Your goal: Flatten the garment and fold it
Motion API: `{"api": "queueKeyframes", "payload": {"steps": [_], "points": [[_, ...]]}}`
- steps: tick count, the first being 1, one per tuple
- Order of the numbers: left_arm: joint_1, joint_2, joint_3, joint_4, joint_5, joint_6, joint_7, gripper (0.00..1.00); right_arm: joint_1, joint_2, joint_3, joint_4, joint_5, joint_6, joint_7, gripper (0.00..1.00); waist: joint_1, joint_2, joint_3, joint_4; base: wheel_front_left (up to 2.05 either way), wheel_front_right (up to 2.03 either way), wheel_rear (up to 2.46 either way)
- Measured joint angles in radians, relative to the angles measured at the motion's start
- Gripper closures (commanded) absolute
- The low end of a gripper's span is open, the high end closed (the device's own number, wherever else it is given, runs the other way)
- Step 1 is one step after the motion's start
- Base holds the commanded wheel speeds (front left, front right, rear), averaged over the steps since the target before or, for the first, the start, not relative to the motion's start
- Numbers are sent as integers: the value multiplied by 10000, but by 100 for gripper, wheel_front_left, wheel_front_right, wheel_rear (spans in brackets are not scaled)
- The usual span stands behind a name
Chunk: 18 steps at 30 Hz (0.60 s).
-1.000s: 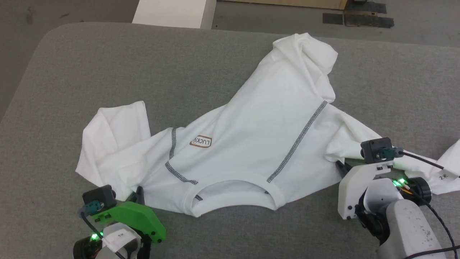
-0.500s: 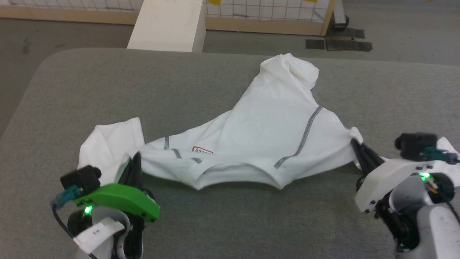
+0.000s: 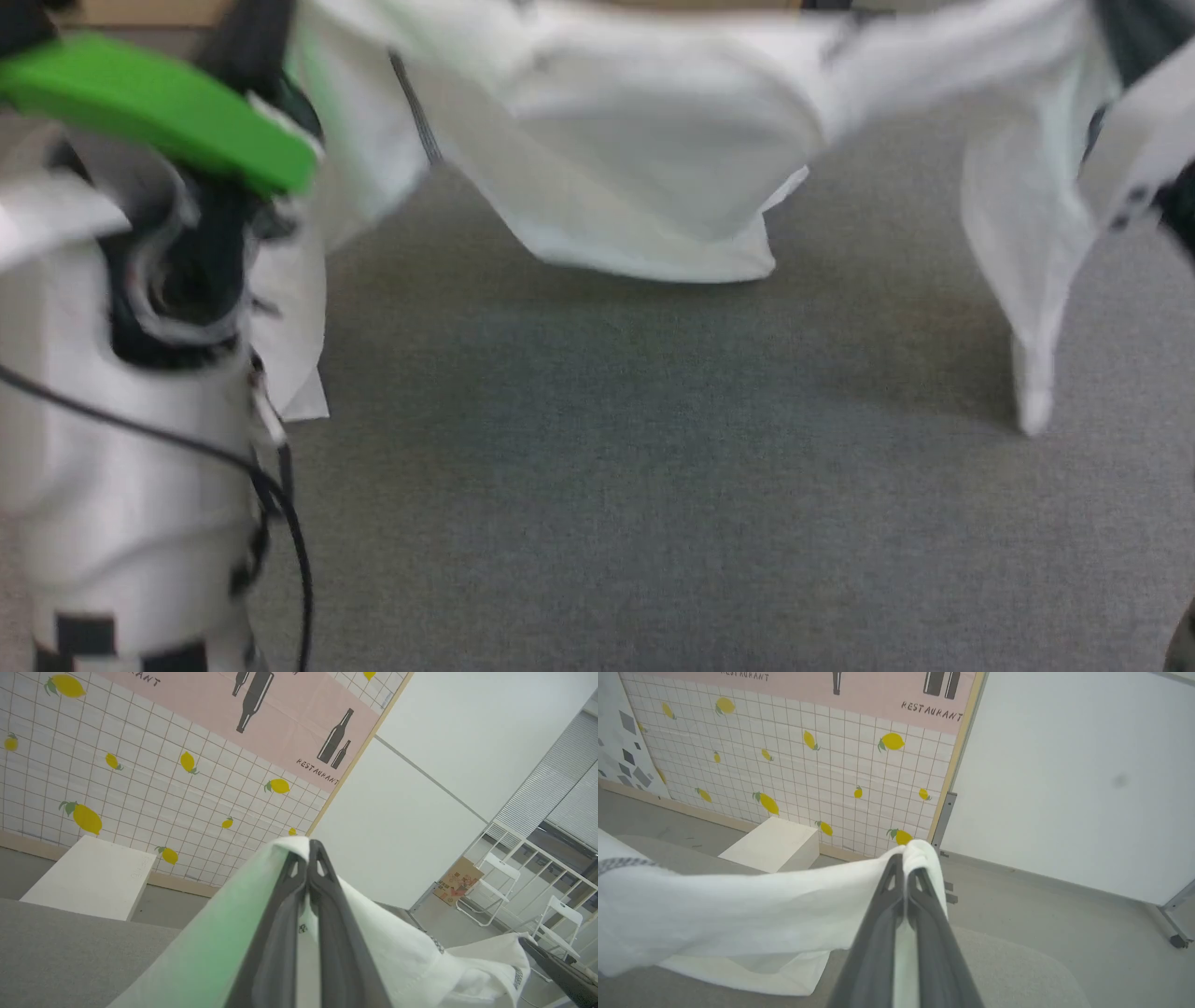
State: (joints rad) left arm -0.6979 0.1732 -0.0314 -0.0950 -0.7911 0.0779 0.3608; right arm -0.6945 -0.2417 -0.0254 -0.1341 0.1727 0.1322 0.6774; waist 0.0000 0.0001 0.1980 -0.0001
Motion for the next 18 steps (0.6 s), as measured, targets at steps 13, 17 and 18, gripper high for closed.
{"api": "queueKeyframes", "payload": {"steps": [13,17,18], "points": [[-6781,652,573,3164,1321,815,-1708,100,-6920,-67,59,3950,-1287,8,-1755,100,2,0,2644,-336,0,0,0],[-8087,650,779,3743,1415,744,-2706,100,-8330,257,-134,4610,-1875,10,-2968,100,3,0,3405,-441,0,0,0],[-8336,656,823,3854,1417,715,-2903,100,-8612,318,-205,4748,-1988,10,-3283,100,3,0,3578,-466,0,0,0]]}}
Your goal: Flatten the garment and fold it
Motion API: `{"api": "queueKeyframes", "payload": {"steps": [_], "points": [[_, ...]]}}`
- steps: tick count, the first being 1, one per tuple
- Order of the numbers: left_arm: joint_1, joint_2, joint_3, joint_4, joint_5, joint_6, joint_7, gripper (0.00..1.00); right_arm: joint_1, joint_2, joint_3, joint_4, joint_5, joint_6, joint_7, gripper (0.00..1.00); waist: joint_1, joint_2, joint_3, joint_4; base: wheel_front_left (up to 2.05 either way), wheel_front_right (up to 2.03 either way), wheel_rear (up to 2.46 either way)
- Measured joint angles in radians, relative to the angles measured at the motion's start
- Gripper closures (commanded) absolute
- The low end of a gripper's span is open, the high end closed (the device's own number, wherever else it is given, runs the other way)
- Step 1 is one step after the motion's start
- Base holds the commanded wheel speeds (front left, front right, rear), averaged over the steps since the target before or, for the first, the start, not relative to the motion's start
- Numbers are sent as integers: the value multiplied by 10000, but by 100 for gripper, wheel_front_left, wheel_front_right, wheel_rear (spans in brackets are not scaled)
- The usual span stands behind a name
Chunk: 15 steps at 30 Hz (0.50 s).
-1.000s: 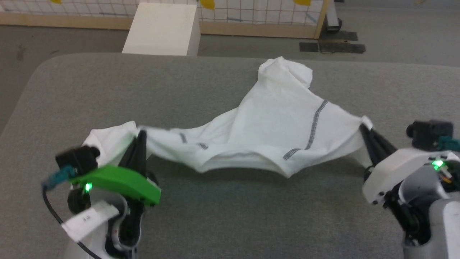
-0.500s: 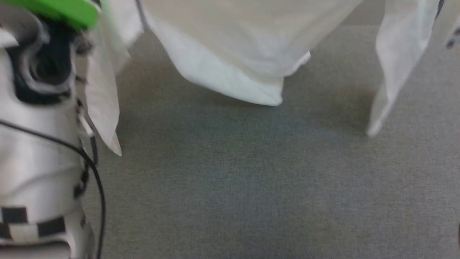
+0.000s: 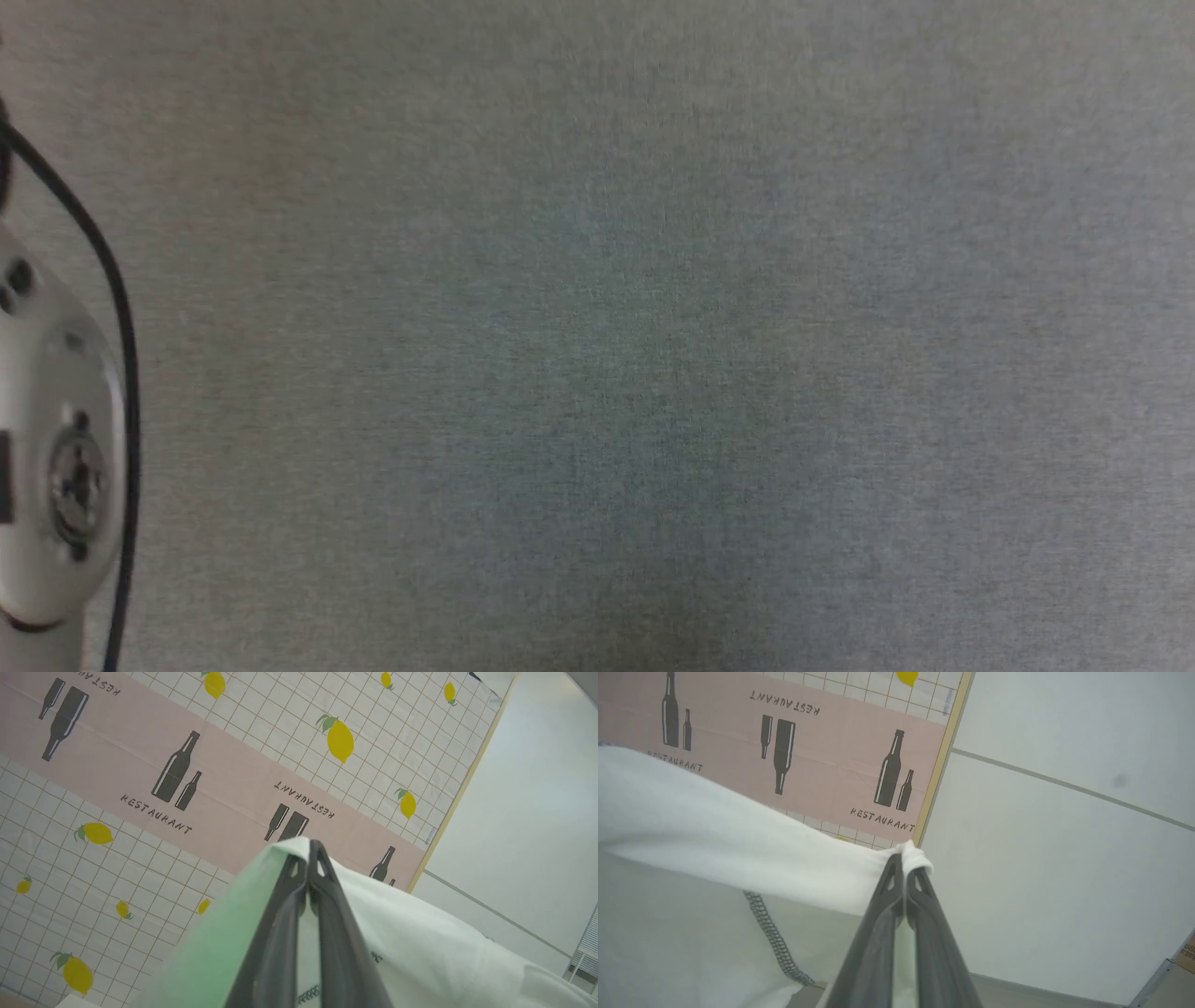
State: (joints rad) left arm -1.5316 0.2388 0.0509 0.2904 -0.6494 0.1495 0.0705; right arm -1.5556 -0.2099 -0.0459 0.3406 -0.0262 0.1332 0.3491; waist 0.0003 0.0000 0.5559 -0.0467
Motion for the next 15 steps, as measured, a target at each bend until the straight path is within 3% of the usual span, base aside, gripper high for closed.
{"api": "queueKeyframes", "payload": {"steps": [8,15], "points": [[-460,75,86,855,-31,-428,-545,100,-932,17,58,1204,-345,0,-1601,100,-1,0,911,-23,0,0,0],[1765,658,-474,1848,487,-874,-299,100,388,-84,988,2247,334,0,-2092,100,-1,0,850,184,0,0,0]]}}
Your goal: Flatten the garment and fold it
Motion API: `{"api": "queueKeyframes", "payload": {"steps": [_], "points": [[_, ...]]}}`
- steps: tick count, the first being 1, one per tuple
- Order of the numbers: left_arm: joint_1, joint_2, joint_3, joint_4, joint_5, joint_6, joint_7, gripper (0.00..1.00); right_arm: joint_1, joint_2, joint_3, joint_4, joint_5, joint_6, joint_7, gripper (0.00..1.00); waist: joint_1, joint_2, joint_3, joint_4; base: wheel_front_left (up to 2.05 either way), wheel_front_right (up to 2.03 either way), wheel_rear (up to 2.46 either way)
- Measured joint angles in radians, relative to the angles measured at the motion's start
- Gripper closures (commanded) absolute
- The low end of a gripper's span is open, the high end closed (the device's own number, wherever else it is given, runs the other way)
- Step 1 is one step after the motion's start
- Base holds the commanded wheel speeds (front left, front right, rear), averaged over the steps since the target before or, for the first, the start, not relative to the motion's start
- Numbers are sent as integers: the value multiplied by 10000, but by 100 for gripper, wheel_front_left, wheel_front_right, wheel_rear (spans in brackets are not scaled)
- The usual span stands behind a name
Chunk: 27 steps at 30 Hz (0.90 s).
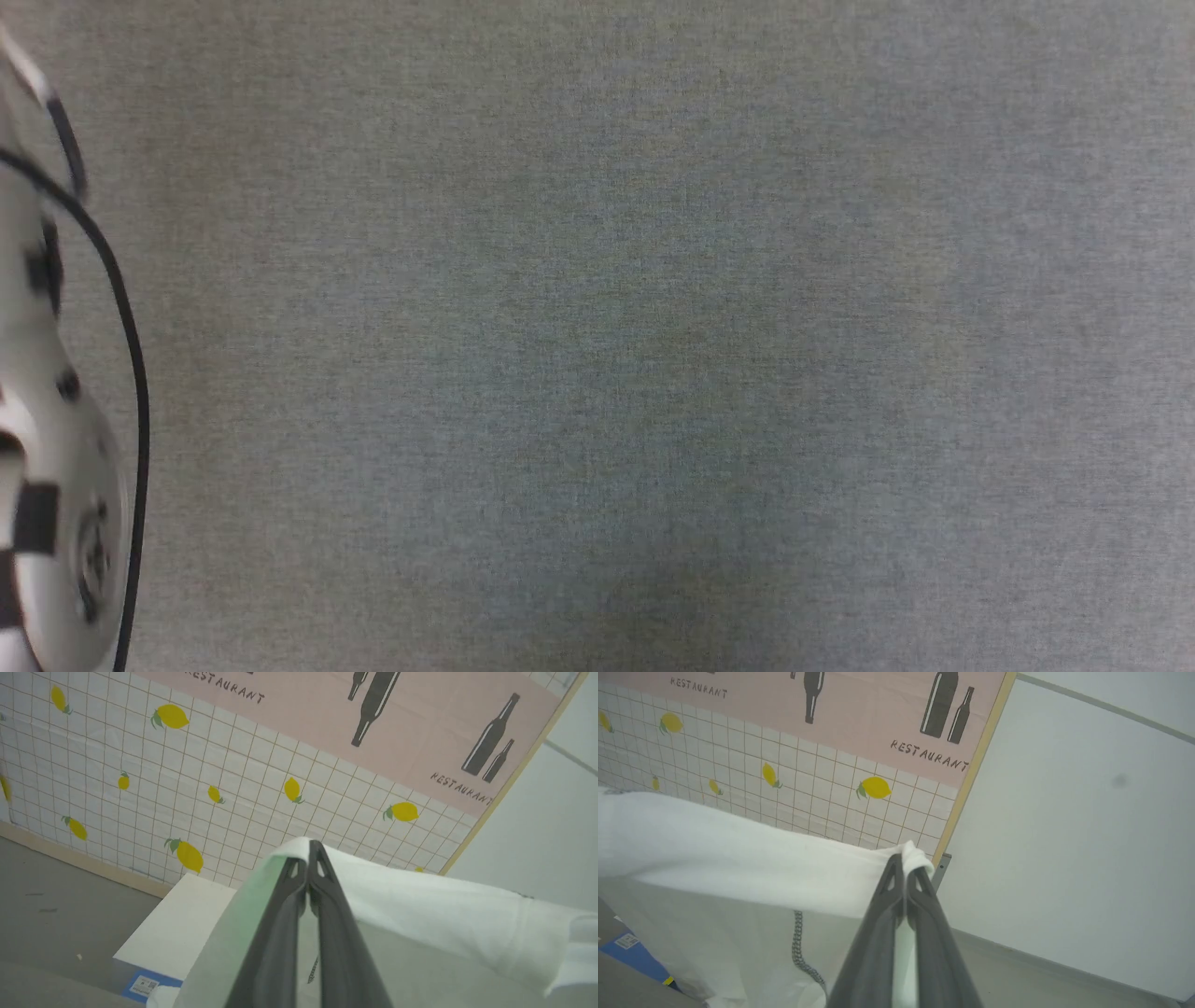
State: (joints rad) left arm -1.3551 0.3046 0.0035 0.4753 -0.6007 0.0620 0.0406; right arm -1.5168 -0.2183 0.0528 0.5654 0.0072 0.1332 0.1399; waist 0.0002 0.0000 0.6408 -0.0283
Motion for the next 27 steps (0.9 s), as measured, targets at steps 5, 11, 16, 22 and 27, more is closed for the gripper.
{"api": "queueKeyframes", "payload": {"steps": [5,11,16,22,27], "points": [[2104,347,-713,533,366,-418,594,100,1988,-224,825,278,1083,0,2,100,0,0,-494,51,0,0,0],[5140,309,-1327,573,257,-926,1515,100,5138,-646,1275,-334,2303,0,686,100,-2,0,-1413,115,0,0,0],[7661,21,-1425,-245,-140,-888,1977,100,8255,-773,817,-1707,2778,0,1404,100,-3,0,-2284,186,0,0,0],[10506,-205,-1423,-1824,-635,-439,2414,100,11792,148,-1118,-3910,2635,2,2119,100,-3,0,-3372,267,0,0,0],[12324,-226,-1354,-2951,-761,19,2757,100,13779,1352,-2180,-5582,2318,2,2592,100,-3,0,-4087,324,0,0,0]]}}
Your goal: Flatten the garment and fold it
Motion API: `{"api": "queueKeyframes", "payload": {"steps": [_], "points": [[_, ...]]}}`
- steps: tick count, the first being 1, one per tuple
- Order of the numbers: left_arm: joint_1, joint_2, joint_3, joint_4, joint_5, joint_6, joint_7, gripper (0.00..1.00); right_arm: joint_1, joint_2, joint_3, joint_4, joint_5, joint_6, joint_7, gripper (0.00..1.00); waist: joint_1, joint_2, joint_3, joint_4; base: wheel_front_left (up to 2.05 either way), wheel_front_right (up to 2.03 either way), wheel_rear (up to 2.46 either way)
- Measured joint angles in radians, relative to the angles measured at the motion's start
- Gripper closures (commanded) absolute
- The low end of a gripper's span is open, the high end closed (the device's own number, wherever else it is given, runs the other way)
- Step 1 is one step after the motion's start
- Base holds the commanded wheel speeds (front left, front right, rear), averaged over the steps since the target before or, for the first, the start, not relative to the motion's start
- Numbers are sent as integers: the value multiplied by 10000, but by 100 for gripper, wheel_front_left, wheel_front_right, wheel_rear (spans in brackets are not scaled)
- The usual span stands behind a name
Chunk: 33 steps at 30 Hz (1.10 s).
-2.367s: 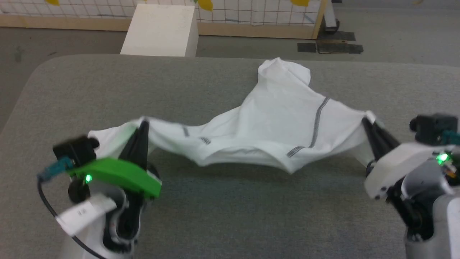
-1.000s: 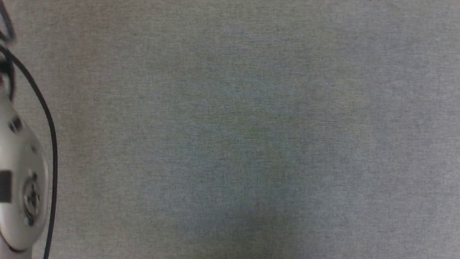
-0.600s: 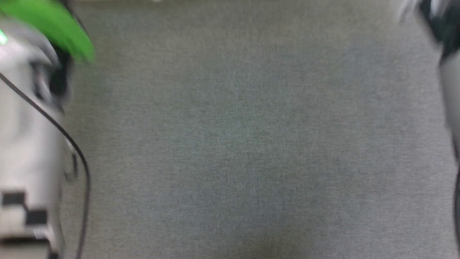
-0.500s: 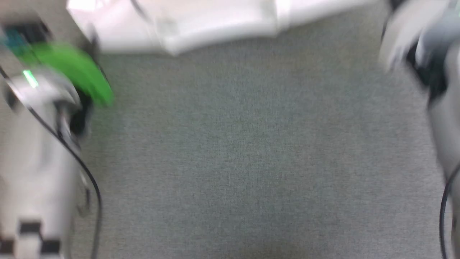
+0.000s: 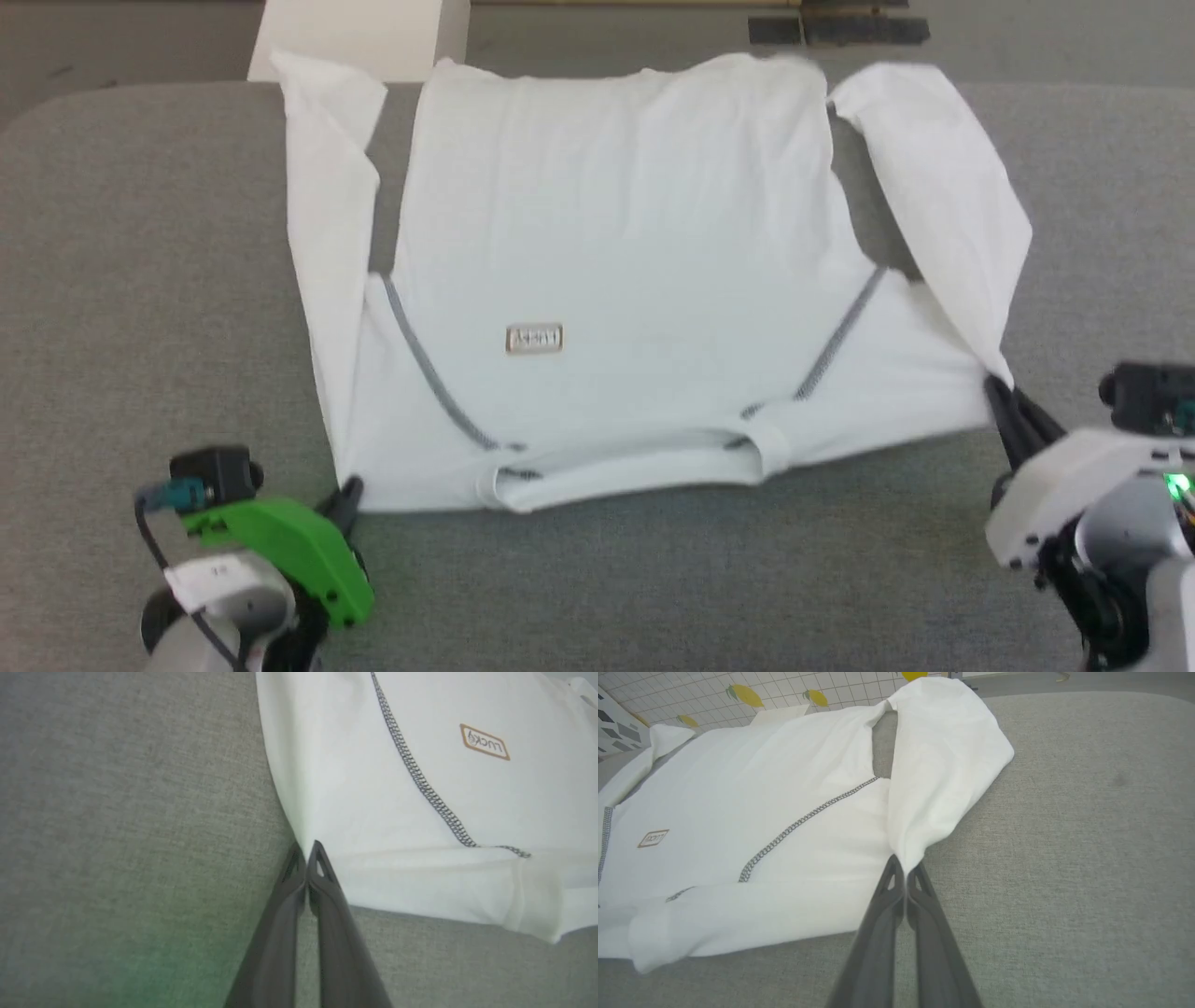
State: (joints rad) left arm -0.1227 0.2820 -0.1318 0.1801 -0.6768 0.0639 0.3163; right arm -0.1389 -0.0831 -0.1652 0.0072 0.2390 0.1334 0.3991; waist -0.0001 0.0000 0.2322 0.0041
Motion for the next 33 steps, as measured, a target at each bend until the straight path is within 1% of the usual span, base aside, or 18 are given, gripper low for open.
{"api": "queueKeyframes", "payload": {"steps": [2,7,11,13,17,23,24,25,26,27,30,33], "points": [[614,-6,-10,-431,-29,194,173,100,662,276,-334,-504,-192,13,255,100,0,0,-256,31,0,0,0],[1814,-12,-56,-1264,-148,594,550,100,2004,445,-635,-1331,-485,42,995,100,0,0,-707,122,0,0,0],[2681,15,-96,-1739,-184,957,826,100,2867,466,-740,-1521,-284,71,1797,100,0,0,-954,186,0,0,0],[2993,13,-115,-1898,-194,1060,972,100,3170,472,-790,-1547,-280,71,2138,100,0,0,-1034,202,0,0,0],[3304,6,-186,-2059,-215,1220,1116,100,3369,474,-849,-1279,-278,71,2236,100,0,0,-1050,232,0,0,0],[3275,-65,-282,-1902,-263,1233,982,100,3312,454,-660,-130,-278,67,1651,100,0,0,-972,256,0,0,0],[3258,-123,-270,-1864,-263,1233,865,48,3272,445,-617,36,-261,63,1555,100,0,0,-966,268,0,0,0],[3246,-199,-267,-1829,-263,1233,746,0,3230,420,-577,136,-219,61,1461,75,0,0,-976,280,0,0,0],[3246,-244,-261,-1799,-263,1233,646,0,3221,403,-541,163,-163,59,1371,16,0,0,-993,288,0,0,0],[3243,-282,-244,-1776,-263,1233,518,0,3223,391,-508,186,-144,59,1279,0,0,0,-1022,298,0,0,0],[3238,-307,-125,-1804,-201,1231,54,0,3247,372,-535,36,-109,10,984,0,0,0,-1144,321,0,0,0],[3242,-355,79,-2029,-198,1216,-460,0,3323,353,-681,-454,-90,-12,637,0,0,0,-1296,338,0,0,0]]}}
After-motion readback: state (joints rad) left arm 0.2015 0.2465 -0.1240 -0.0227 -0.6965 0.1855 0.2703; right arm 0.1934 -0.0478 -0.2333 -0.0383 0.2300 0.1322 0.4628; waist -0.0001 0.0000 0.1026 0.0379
